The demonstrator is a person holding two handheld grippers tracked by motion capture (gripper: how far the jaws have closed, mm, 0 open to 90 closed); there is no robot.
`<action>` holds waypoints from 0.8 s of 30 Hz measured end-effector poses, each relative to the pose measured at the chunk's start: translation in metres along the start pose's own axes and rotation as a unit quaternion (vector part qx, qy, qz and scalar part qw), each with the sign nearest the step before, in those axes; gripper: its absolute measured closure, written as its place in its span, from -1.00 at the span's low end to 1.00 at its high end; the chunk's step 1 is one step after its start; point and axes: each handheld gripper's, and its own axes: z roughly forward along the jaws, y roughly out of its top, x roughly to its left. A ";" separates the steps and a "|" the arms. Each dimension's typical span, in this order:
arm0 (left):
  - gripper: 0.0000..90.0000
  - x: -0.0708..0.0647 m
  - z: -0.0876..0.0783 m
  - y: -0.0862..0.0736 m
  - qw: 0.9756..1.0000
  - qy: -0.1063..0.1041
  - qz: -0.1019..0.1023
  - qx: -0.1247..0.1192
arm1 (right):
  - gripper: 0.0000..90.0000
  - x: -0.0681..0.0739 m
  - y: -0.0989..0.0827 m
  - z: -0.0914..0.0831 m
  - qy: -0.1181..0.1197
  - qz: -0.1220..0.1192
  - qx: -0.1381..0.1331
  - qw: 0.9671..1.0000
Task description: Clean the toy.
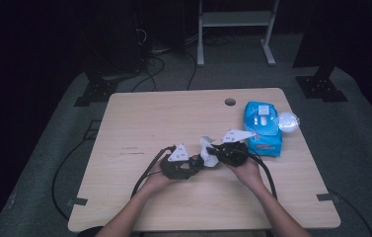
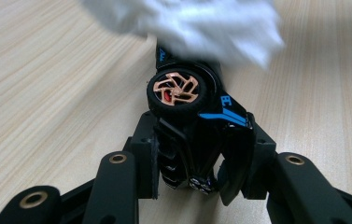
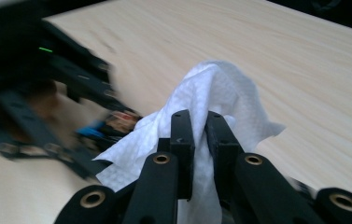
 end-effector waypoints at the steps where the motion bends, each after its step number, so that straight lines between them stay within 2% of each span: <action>1: 0.28 -0.001 0.000 0.000 1.000 0.002 0.003 0.002 | 0.83 0.005 0.001 0.004 0.016 0.001 -0.004 1.000; 3: 0.28 -0.002 0.000 0.001 1.000 0.004 0.008 0.005 | 0.83 0.016 0.003 0.012 0.045 -0.002 -0.009 0.999; 4: 0.28 -0.002 -0.001 0.001 1.000 0.004 0.009 0.005 | 0.83 0.021 0.005 0.014 0.050 -0.010 -0.006 0.999; 6: 0.28 -0.001 -0.001 0.001 1.000 0.004 0.011 0.006 | 0.83 0.023 0.006 0.015 0.043 -0.027 -0.002 0.999; 7: 0.28 -0.002 -0.001 0.001 1.000 0.004 0.011 0.006 | 0.83 0.020 0.006 0.013 0.040 -0.025 -0.002 0.999; 9: 0.28 -0.001 -0.001 0.001 1.000 0.004 0.015 0.008 | 0.83 0.013 0.005 0.007 0.011 -0.030 0.002 0.999; 11: 0.28 0.000 -0.002 0.000 1.000 0.003 0.014 0.009 | 0.83 -0.002 0.001 -0.004 -0.026 -0.026 0.007 0.999; 12: 0.28 0.000 -0.003 0.000 1.000 0.003 0.013 0.009 | 0.83 -0.010 -0.002 -0.009 -0.036 -0.026 0.007 0.999; 13: 0.28 0.000 -0.002 -0.001 1.000 0.003 0.012 0.008 | 0.83 -0.016 -0.004 -0.013 -0.030 -0.012 0.000 0.999; 14: 0.28 0.000 -0.002 -0.001 1.000 0.002 0.012 0.007 | 0.83 -0.022 -0.006 -0.018 -0.050 -0.004 0.005 0.999; 16: 0.28 0.001 -0.002 0.000 1.000 0.002 0.013 0.008 | 0.83 -0.028 -0.008 -0.025 -0.070 -0.002 0.009 0.997; 18: 0.28 0.000 -0.002 0.000 1.000 0.002 0.013 0.009 | 0.83 -0.030 -0.011 -0.028 -0.068 0.009 0.003 0.998; 20: 0.28 0.001 -0.002 -0.001 1.000 0.001 0.011 0.006 | 0.83 -0.024 -0.012 -0.026 -0.061 0.011 0.000 0.998; 23: 0.28 0.002 -0.002 -0.001 1.000 0.000 0.009 0.006 | 0.83 -0.010 -0.008 -0.016 -0.031 -0.004 -0.003 1.000; 24: 0.28 0.002 -0.002 -0.001 1.000 0.000 0.010 0.007 | 0.83 -0.008 -0.006 -0.013 -0.027 -0.014 -0.001 1.000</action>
